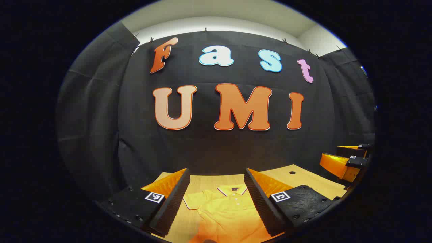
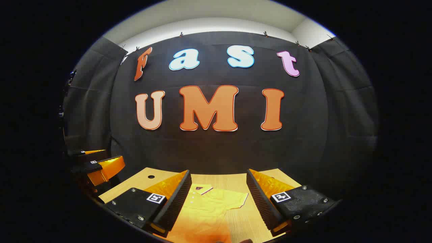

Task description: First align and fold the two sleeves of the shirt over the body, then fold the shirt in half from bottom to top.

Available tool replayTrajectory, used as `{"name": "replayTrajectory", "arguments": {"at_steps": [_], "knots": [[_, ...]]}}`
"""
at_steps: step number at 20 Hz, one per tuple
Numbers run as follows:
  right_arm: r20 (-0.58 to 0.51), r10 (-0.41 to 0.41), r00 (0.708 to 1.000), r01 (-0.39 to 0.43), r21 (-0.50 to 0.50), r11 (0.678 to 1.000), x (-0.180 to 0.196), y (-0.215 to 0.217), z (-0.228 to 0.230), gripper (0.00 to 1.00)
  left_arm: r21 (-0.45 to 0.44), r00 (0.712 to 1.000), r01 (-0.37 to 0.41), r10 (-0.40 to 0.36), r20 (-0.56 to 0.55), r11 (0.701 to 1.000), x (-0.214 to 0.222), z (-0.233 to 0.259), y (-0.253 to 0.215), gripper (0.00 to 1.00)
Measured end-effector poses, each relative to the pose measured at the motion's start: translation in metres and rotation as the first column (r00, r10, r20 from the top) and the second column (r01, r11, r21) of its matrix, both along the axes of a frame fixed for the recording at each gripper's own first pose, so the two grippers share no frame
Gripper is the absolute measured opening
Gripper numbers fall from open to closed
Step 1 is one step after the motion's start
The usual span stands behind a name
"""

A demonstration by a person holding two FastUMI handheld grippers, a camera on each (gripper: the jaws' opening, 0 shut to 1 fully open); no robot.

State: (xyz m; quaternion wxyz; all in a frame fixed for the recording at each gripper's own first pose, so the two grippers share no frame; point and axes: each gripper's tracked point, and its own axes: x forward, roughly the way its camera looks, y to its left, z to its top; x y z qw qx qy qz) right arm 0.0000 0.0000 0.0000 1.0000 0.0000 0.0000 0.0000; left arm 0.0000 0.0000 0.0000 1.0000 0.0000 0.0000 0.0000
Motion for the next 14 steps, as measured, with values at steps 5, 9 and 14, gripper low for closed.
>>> {"name": "replayTrajectory", "arguments": {"at_steps": [5, 9, 14], "knots": [[-0.022, 0.035, 0.999, -0.035, 0.011, 0.999, -0.003, 0.001, -0.008, 0.99, -0.021, 0.999, -0.015, 0.014, -0.043, 1.000, -0.011, -0.015, -0.007, 0.99], [-0.036, 0.054, 0.998, -0.053, 0.013, 0.998, -0.008, 0.002, -0.015, 0.99, 0.004, 0.999, -0.018, 0.018, -0.049, 1.000, -0.020, -0.020, -0.013, 0.99], [-0.038, 0.081, 0.996, -0.080, 0.031, 0.996, -0.010, 0.005, -0.020, 0.99, 0.059, 0.999, -0.038, 0.040, -0.026, 0.998, -0.025, -0.016, -0.008, 0.99]]}}
